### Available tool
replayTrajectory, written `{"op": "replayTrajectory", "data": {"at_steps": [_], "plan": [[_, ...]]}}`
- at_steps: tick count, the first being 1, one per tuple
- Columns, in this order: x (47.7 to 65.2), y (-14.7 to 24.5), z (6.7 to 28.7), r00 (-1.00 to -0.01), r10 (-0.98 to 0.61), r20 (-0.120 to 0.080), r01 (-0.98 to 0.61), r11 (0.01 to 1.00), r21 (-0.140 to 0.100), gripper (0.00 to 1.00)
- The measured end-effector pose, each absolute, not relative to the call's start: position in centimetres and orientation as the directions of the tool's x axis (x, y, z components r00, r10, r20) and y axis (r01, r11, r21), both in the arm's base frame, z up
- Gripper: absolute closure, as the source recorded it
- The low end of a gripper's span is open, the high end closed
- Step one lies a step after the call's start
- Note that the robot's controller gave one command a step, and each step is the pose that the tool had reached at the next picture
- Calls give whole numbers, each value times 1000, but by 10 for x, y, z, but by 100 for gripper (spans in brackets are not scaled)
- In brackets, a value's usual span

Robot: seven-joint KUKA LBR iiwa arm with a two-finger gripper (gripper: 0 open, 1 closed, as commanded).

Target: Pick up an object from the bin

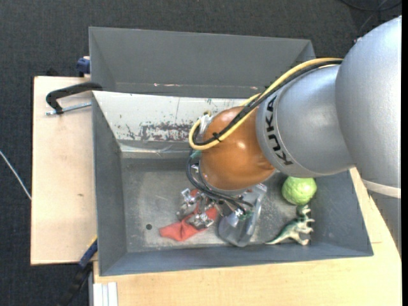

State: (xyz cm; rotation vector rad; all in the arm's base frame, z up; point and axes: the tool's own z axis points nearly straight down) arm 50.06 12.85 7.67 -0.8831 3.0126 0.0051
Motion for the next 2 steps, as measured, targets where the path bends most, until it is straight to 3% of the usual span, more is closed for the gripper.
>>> {"op": "replayTrajectory", "data": {"at_steps": [2], "plan": [[499,128,81,-842,-539,-2,-539,842,4,100]]}}
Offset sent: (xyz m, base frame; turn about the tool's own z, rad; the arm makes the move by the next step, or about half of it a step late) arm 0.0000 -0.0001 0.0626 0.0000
